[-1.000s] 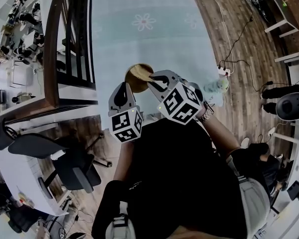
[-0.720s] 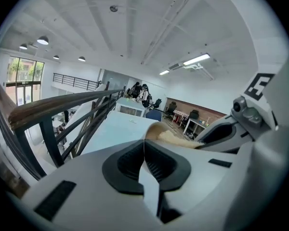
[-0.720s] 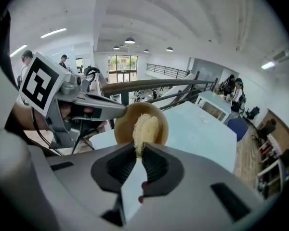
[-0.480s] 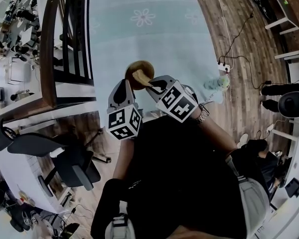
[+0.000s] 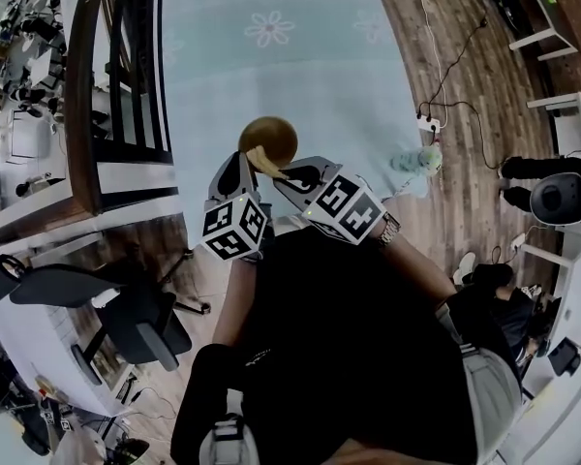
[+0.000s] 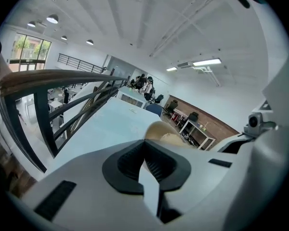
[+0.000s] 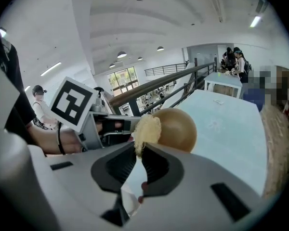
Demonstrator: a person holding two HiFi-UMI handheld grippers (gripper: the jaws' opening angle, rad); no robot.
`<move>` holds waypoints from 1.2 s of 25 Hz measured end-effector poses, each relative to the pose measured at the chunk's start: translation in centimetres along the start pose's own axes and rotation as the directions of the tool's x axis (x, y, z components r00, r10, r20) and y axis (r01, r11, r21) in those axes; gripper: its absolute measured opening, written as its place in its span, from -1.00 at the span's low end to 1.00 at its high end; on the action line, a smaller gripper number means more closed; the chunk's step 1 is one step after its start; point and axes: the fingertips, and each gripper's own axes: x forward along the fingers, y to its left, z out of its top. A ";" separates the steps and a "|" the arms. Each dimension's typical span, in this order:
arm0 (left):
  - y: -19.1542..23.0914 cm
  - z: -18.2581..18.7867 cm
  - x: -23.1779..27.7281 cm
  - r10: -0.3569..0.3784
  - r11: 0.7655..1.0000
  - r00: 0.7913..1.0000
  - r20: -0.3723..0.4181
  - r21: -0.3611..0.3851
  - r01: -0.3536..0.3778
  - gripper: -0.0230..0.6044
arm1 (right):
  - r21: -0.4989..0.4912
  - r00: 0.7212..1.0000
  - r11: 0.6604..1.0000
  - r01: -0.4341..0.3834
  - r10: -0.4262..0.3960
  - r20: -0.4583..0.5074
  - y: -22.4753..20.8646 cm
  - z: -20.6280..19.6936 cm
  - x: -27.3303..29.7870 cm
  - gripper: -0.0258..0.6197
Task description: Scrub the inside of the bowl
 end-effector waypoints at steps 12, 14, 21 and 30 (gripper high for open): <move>6.6 -9.0 6.8 0.109 0.958 0.975 -0.191 -0.243 -0.155 -0.87 | 0.056 0.986 0.986 0.156 -0.159 0.047 -2.8 -1.0 -1.7 -0.79; 7.6 -10.7 7.8 0.126 0.928 0.969 -0.213 -0.320 -0.191 -0.87 | 0.072 0.981 0.980 0.187 -0.191 0.046 -3.3 -1.8 -2.2 -0.79; 9.4 -14.0 10.5 0.176 0.892 0.942 -0.286 -0.359 -0.275 -0.87 | 0.147 0.974 0.965 0.219 -0.225 0.024 -4.0 -4.0 -3.4 -0.79; 9.7 -16.7 12.3 0.138 0.836 0.941 -0.309 -0.473 -0.278 -0.87 | 0.170 0.971 0.957 0.234 -0.240 0.014 -3.6 -5.6 -4.0 -0.79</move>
